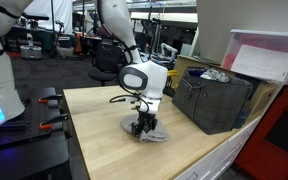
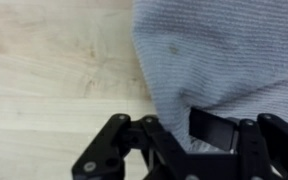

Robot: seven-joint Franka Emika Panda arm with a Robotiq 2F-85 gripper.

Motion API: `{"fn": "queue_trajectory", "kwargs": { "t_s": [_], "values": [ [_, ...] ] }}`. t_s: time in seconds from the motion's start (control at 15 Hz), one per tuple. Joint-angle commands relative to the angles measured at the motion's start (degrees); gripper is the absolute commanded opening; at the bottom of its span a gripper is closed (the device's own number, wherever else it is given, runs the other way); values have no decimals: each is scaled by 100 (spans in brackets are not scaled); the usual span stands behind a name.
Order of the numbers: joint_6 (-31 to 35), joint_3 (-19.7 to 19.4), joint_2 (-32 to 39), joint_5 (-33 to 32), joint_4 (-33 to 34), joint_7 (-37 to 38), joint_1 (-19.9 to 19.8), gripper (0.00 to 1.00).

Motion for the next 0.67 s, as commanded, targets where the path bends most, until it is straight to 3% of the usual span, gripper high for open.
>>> {"fn": "queue_trajectory", "kwargs": {
  "t_s": [0.0, 0.33, 0.6],
  "values": [
    [6, -893, -237, -1148, -195, 844, 983, 0],
    [-141, -1628, -170, -2600, 94, 1504, 2002, 0],
    [-278, -1702, -181, -3188, 320, 1499, 2279, 0]
  ]
}}
